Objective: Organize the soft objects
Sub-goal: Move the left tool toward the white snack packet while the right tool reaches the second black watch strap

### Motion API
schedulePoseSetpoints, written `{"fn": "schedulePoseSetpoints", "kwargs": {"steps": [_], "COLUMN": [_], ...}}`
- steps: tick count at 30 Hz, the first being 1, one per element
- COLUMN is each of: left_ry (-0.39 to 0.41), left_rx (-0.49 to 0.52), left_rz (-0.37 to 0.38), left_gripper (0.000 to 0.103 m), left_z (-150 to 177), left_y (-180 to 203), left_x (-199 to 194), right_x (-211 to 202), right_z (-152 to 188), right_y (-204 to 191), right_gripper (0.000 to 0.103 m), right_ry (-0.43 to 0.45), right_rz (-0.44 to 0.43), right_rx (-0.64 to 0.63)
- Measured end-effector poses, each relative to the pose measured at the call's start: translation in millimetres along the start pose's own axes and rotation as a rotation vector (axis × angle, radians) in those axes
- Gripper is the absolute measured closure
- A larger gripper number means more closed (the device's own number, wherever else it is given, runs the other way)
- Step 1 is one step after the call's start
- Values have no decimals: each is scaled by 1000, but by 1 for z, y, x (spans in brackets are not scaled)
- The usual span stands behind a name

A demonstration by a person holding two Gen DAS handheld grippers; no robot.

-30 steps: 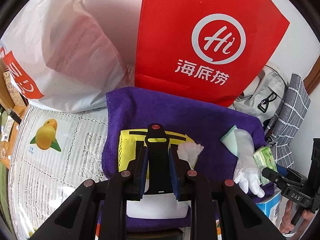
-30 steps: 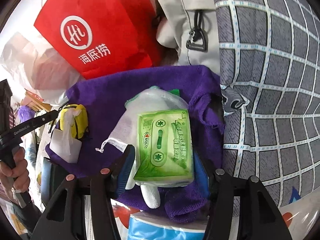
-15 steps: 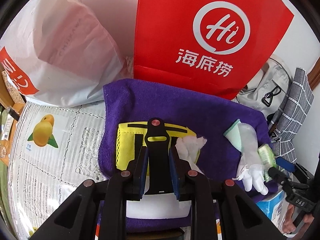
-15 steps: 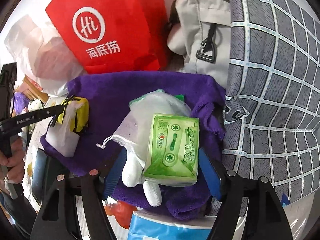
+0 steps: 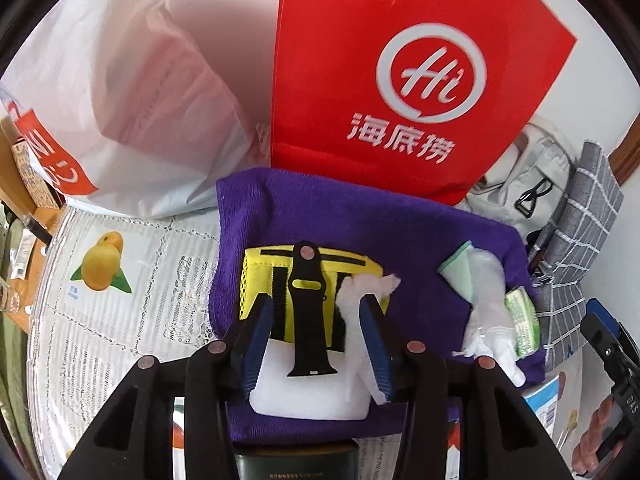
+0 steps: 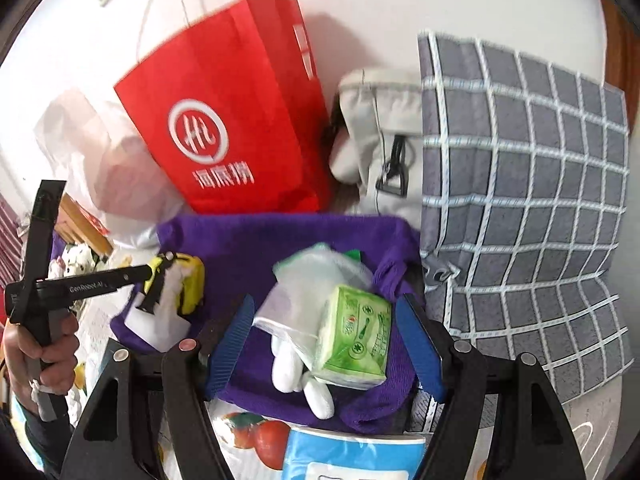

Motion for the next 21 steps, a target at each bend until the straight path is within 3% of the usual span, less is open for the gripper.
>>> {"fn": "schedulePoseSetpoints", "kwargs": {"steps": [9, 17, 21], "left_ry": [115, 200, 178], "left_rx": [27, 78, 115], "left_rz": [34, 66, 98], "left_gripper": [60, 60, 60], "left_z": [-2, 16, 46], "left_y": [14, 40, 52], "left_x": [-46, -85, -97], "right_x": [-52, -84, -98], "right_z": [21, 98, 137], "right_y": [-37, -32, -30], "right_gripper": [30, 30, 38], "right_ry": [113, 4, -41], "right_rz": [5, 20, 21], "right_rx": [-70, -57, -50]}}
Point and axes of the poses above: each gripper's, at about its wrist camera, not at the fingertips, and x roughly the way its jaws point, y to its right, z to its underside, the point moved 4 cm from there along x, roughly the way its jaws point, and after that the axes turned 5 degrees about x, right-handed, at the moved point
